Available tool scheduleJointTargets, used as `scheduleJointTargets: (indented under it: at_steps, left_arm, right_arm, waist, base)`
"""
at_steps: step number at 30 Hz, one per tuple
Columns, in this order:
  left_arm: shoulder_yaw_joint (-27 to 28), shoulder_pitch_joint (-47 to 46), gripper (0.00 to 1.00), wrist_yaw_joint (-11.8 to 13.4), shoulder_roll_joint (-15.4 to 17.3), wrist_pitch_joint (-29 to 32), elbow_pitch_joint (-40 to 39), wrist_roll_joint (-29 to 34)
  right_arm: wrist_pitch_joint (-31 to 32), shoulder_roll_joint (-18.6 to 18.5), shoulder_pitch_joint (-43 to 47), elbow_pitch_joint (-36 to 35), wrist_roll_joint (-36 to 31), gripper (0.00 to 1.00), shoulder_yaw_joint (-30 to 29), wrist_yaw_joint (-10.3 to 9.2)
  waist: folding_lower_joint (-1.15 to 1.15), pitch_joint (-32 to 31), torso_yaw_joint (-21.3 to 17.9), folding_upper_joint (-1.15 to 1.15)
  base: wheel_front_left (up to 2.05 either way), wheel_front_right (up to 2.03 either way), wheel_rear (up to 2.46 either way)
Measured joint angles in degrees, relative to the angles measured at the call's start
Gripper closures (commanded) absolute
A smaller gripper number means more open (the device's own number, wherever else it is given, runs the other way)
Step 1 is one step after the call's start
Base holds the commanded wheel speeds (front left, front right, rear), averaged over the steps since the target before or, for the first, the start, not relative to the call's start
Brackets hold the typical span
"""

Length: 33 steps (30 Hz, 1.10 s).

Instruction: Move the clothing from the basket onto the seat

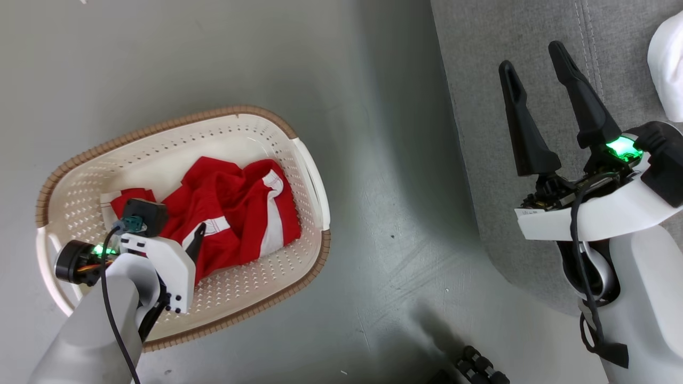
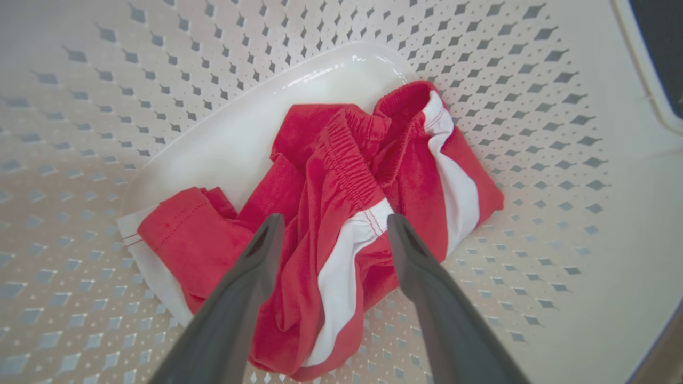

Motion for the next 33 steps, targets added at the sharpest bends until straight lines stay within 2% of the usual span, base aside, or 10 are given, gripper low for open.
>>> scheduleJointTargets:
  at_steps: [17,25,33]
  left_arm:
    - [-1.42,-5.53,0.0,0.0,1.87,4.75,7.0,1.31]
    - [-4.32,-7.48,0.0,0.0,2.3,8.91,10.29,3.26]
    - [-7.04,-8.37,0.0,-0.01,1.48,10.53,10.57,4.13]
  right_arm:
    - [-0.01,2.04,-4.08,-0.42,0.01,0.0,1.19,0.0]
    - [-0.01,2.94,-5.93,-0.26,0.02,0.0,2.0,0.0]
    - [-0.01,3.21,-7.14,-0.01,0.02,0.0,2.36,0.0]
  waist:
    - [0.0,5.85,-3.77,0.0]
    - [0.0,7.67,-5.32,0.0]
    - [0.0,8.47,-6.22,0.0]
  base:
    - [0.0,0.0,0.0]
    - [0.0,0.0,0.0]
    - [0.0,0.0,0.0]
